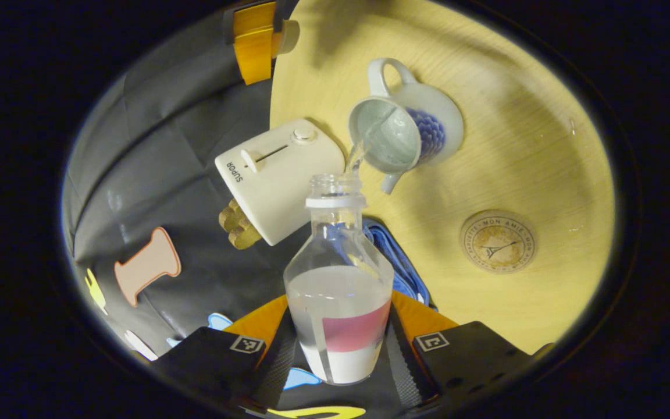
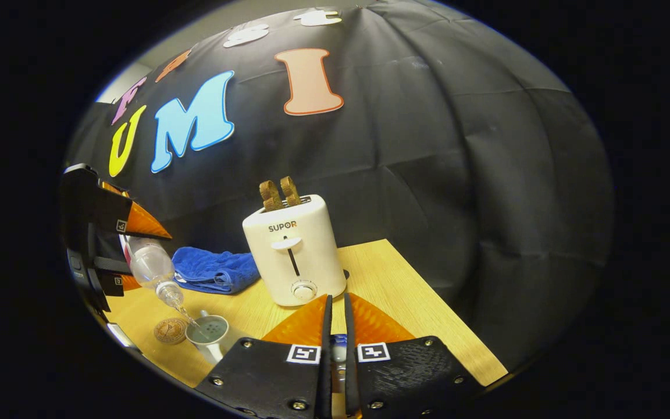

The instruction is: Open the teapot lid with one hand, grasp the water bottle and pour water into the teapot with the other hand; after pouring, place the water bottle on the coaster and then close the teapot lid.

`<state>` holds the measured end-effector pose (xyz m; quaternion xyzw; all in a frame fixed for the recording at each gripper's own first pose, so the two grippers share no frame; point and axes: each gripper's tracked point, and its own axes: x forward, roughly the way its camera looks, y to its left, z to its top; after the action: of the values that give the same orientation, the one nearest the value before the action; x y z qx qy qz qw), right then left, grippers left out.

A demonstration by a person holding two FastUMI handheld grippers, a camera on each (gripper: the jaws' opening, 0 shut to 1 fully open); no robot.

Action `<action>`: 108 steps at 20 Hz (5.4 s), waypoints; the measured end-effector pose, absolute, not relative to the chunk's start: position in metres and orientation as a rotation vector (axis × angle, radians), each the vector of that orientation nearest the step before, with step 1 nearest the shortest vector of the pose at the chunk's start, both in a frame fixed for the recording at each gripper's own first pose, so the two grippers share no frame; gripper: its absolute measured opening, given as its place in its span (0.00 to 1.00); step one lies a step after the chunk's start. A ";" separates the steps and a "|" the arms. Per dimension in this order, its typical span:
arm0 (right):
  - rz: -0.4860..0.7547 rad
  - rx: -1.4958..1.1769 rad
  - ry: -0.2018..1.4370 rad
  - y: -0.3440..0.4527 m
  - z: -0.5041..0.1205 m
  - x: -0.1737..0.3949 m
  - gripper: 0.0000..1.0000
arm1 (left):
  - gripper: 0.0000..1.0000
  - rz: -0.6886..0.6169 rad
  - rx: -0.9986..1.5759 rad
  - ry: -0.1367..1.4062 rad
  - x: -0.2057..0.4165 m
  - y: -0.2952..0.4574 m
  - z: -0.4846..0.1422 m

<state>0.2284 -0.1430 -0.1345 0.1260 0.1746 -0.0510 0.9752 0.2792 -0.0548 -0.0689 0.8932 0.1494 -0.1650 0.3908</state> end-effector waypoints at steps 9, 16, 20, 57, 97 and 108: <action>-0.108 0.256 0.341 -0.147 -0.130 0.227 0.09 | 0.84 -0.394 2.442 0.308 0.283 -0.063 -0.056; -0.108 0.260 0.334 -0.147 -0.127 0.226 0.09 | 0.84 -0.357 2.524 0.247 0.282 -0.073 -0.050; -0.111 0.266 0.332 -0.149 -0.127 0.226 0.09 | 0.84 -0.330 2.535 0.225 0.282 -0.076 -0.047; -0.056 0.225 0.334 -0.131 -0.124 0.228 0.09 | 0.84 -0.119 0.690 0.214 0.273 -0.041 -0.155; 0.030 0.164 0.271 -0.100 -0.102 0.228 0.09 | 1.00 -0.098 0.109 0.165 0.275 -0.085 -0.177; 0.150 0.151 0.224 -0.053 -0.076 0.229 0.09 | 1.00 -0.114 0.070 0.161 0.247 -0.090 -0.179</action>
<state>0.2285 -0.0531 -0.0764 0.0754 0.1117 0.0749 0.9880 0.2470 -0.0900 -0.1786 0.0351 0.0802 -0.0567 0.9945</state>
